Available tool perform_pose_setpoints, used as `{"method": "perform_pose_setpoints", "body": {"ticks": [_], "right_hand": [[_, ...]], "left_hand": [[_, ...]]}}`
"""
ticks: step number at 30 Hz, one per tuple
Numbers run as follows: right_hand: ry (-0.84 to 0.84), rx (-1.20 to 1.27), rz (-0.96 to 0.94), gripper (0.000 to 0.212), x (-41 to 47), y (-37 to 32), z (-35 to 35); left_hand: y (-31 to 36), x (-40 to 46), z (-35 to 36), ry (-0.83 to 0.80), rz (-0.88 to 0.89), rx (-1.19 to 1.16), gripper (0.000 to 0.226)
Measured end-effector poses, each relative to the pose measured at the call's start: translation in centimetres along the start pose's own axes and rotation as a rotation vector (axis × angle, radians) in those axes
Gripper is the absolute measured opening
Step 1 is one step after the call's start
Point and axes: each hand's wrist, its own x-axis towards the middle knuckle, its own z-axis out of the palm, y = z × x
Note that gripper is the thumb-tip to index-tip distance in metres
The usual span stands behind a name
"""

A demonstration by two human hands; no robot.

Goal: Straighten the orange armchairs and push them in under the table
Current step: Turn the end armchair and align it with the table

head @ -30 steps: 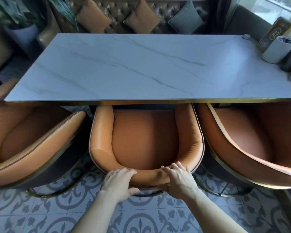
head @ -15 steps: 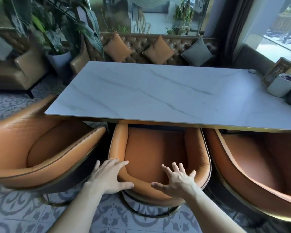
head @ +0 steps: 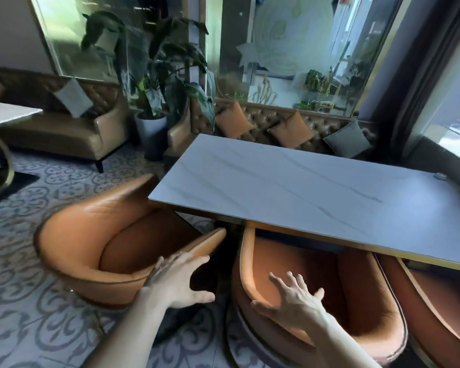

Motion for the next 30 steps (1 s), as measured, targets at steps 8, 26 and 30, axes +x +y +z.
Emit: {"method": "perform_pose_setpoints", "body": {"ticks": [8, 26, 30], "right_hand": [[0.049, 0.003, -0.140, 0.118, 0.2, -18.0, 1.0], [-0.088, 0.065, -0.255, 0.114, 17.8, -47.9, 6.2], [-0.098, 0.101, -0.266, 0.116, 20.7, -52.9, 5.8]], "left_hand": [[-15.8, -5.0, -3.6, 0.029, -0.029, -0.080, 0.099], [-46.5, 2.8, -6.1, -0.028, -0.144, -0.209, 0.099], [-52.4, 5.4, -8.4, -0.083, -0.166, -0.174, 0.099]]}}
